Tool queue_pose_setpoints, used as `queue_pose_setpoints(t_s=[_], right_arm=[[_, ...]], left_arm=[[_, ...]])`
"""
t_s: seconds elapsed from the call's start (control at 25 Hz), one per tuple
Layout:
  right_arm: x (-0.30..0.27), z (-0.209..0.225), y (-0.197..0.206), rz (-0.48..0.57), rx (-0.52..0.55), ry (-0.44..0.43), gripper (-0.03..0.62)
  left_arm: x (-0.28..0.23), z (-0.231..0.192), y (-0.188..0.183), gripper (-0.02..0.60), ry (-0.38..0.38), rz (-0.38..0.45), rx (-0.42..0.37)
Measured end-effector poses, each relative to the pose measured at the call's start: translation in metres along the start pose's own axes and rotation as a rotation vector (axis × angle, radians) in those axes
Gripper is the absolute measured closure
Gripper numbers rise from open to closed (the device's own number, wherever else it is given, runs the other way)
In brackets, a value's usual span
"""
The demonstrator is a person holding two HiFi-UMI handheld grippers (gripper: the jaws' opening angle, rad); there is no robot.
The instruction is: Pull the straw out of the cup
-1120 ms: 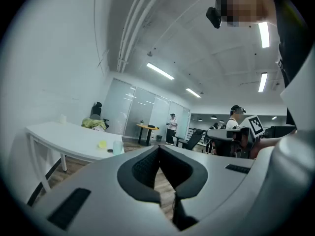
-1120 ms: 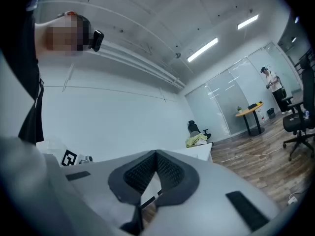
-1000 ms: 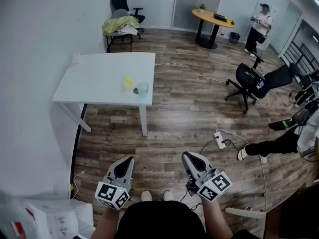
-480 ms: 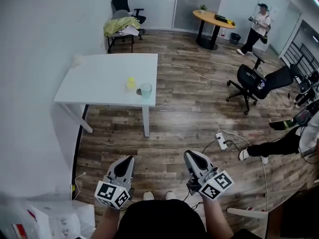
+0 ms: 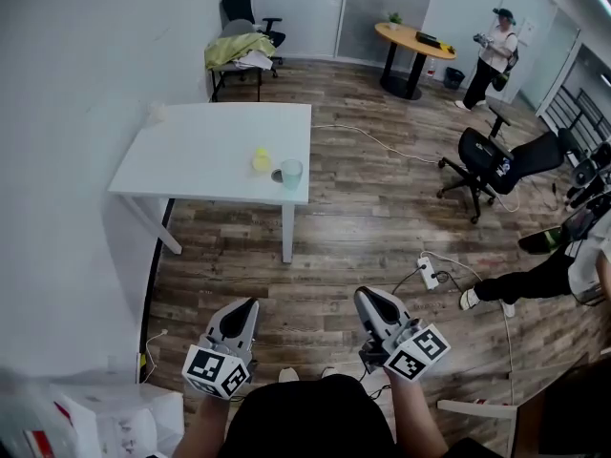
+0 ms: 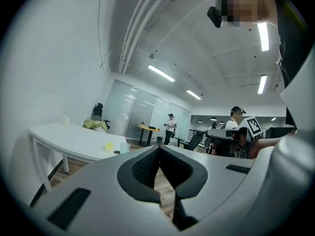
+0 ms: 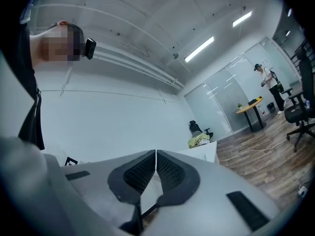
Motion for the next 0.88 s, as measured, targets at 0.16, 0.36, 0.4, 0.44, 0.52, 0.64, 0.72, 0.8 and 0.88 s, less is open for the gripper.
queue_pose_setpoints(t_s=[0.16,0.36,0.4,0.44,0.52,0.64,0.72,0.8,0.88], right_arm=[[-0.007,-0.01,0.005,-0.002,0.01,0.003,0.57],[-0.015,-0.018,0.004,-0.003,0.017,0.001,0.571],[-0.017,-0.019,0.003,0.0,0.009,-0.002,0.571],[-0.018,-0.02,0.002,0.002,0.003,-0.003,0.571],[-0.019,-0.02,0.001,0.002,-0.001,0.0,0.571],[-0.021,-0.018,0.001,-0.005,0.01,0.002,0.571],[-0.025,-0.018,0.003,-0.01,0.013,0.0,0.571],[-0.028,-0.016,0.003,-0.011,0.01,-0.005,0.57],[-0.032,-0.013,0.002,-0.011,0.004,-0.012,0.571]], left_arm=[[0.009,-0.009,0.006,0.568,0.003,0.004,0.004],[0.018,-0.018,0.009,0.568,0.008,0.007,0.01],[0.019,-0.021,0.009,0.568,0.007,0.006,0.012],[0.021,-0.023,0.01,0.568,0.005,0.004,0.014],[0.022,-0.024,0.01,0.568,0.005,0.001,0.017],[0.019,-0.025,0.01,0.568,0.009,-0.001,0.015],[0.016,-0.027,0.01,0.568,0.011,-0.003,0.015],[0.012,-0.028,0.009,0.568,0.012,-0.006,0.015],[0.008,-0.03,0.008,0.568,0.01,-0.007,0.015]])
Point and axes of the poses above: the fingertips, and each gripper's own axes: x backward along the fingers, z to its right, y out of its underside, the point moved 8 cm from there along x, backward along the fingers, and after that the axes turned 13 degrees about -z, right-handed, at the moved point
